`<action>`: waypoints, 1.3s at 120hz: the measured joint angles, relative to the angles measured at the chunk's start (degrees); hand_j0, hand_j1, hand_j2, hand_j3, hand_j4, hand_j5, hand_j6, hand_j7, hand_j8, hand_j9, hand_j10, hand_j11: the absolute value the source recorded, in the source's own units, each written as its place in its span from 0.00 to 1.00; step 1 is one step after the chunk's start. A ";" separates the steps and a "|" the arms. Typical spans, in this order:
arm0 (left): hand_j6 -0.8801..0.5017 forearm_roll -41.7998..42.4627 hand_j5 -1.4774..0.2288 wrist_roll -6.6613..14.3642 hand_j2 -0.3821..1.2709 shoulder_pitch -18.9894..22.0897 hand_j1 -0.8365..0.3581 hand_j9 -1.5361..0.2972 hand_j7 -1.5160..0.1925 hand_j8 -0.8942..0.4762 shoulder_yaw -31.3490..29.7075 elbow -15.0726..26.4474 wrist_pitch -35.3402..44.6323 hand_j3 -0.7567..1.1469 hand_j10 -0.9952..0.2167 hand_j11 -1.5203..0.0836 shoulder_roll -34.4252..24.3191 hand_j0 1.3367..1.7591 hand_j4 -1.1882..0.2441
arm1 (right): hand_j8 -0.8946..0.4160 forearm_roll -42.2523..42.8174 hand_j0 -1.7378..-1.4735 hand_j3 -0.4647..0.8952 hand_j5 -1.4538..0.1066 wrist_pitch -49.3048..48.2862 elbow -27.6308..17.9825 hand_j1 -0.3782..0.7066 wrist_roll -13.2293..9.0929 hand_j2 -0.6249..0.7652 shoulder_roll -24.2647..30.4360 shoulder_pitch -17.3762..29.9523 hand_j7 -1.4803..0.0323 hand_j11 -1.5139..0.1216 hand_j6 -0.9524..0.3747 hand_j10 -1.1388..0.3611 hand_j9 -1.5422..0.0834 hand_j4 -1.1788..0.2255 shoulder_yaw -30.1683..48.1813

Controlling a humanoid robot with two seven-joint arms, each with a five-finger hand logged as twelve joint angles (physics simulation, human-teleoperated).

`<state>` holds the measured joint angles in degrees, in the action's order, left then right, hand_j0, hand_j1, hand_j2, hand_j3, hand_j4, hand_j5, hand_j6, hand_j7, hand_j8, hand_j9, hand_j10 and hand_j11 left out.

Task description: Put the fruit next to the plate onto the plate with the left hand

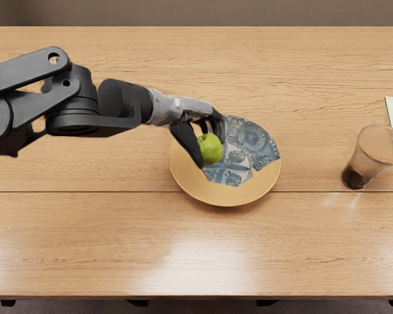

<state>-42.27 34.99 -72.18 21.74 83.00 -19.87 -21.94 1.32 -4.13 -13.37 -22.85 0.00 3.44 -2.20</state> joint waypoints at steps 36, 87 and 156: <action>0.45 -1.34 0.14 0.04 0.44 -2.65 0.42 0.20 0.20 0.43 -0.57 -16.49 -0.21 0.40 0.11 0.22 10.24 0.74 0.50 | 0.68 -0.01 0.30 0.34 0.93 0.00 -0.16 0.03 0.00 0.45 0.00 -0.07 0.98 0.93 0.72 0.76 0.95 0.84 0.05; 0.49 -1.26 0.59 0.01 0.29 -3.23 0.73 0.59 0.62 0.50 0.90 -22.26 1.04 0.40 0.54 0.67 13.16 0.75 0.65 | 0.68 -0.06 0.30 0.34 0.93 0.00 -0.31 0.03 0.07 0.45 0.00 -0.10 0.98 0.93 0.72 0.76 0.95 0.84 0.07; 0.62 78.14 0.84 0.01 0.24 14.01 0.97 0.82 0.86 0.64 1.87 -7.22 -14.82 0.40 0.80 0.92 -35.03 0.76 0.81 | 0.68 -0.21 0.30 0.34 0.93 -0.08 -1.46 0.03 0.09 0.45 0.00 0.05 0.98 0.93 0.72 0.76 0.95 0.84 0.08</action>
<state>35.87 35.00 -58.17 23.60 75.78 -34.68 -56.97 1.11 -4.21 -14.82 -22.77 0.00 3.49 -2.12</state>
